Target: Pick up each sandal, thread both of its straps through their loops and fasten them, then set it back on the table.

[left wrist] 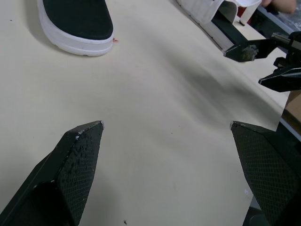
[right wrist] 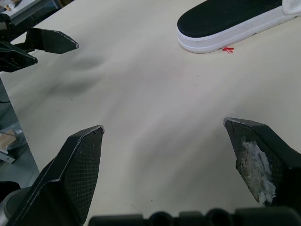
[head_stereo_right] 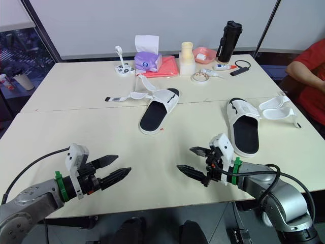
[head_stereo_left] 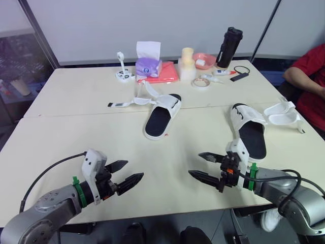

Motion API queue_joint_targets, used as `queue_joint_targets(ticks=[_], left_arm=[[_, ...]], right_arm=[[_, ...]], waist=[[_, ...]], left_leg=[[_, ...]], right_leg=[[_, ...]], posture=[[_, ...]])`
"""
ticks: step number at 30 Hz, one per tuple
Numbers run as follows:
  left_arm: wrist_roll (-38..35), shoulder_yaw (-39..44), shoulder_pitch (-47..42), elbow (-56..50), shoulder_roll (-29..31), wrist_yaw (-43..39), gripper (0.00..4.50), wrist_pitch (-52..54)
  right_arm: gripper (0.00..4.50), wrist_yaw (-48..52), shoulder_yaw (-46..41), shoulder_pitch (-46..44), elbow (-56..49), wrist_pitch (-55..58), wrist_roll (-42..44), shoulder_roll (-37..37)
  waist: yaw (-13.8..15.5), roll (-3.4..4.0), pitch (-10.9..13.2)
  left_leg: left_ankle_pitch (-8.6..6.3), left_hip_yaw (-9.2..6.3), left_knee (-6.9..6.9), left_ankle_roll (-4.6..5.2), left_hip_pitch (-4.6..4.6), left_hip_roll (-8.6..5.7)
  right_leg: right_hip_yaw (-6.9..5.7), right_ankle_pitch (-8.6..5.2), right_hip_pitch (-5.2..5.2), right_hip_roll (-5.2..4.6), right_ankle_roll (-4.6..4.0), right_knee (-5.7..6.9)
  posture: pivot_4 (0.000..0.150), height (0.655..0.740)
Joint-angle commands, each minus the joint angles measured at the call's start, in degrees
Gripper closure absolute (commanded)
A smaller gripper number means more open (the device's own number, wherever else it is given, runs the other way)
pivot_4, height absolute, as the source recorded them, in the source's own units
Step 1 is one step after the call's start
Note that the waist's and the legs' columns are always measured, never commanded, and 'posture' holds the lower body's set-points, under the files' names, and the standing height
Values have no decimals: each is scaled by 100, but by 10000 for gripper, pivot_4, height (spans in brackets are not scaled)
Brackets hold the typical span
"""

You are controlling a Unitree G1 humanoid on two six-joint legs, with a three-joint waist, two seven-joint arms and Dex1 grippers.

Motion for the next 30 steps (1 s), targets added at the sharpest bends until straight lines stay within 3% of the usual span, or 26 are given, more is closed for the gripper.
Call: queue_joint_targets(ticks=[1,7,25,30], left_arm=[[-8,112,91,-160,15,-78,0,-113],[385,-106,290,60,-94,-359,0,-430],[371,108,123,337,-45,-761,0,-550],[198,173,-335,510,135,-781,0,-327]], right_arm=[[664,-16,1,-46,-161,-27,54,36],[664,-53,23,-114,-168,17,64,50],[664,-147,-5,-244,-78,-69,-24,52],[664,-664,-242,-280,65,-716,-723,130]], waist=[[2,0,0],[4,0,0],[9,0,-1],[8,0,-1]], left_leg=[[0,0,0,0,0,0],[0,1,0,0,2,0],[0,1,2,0,4,0],[0,1,3,0,6,0]], right_leg=[[0,0,0,0,0,0],[0,0,2,0,0,0],[0,0,4,0,0,2],[0,0,4,0,0,8]], posture=[[1500,7400],[1500,7400],[1500,7400],[1500,7400]])
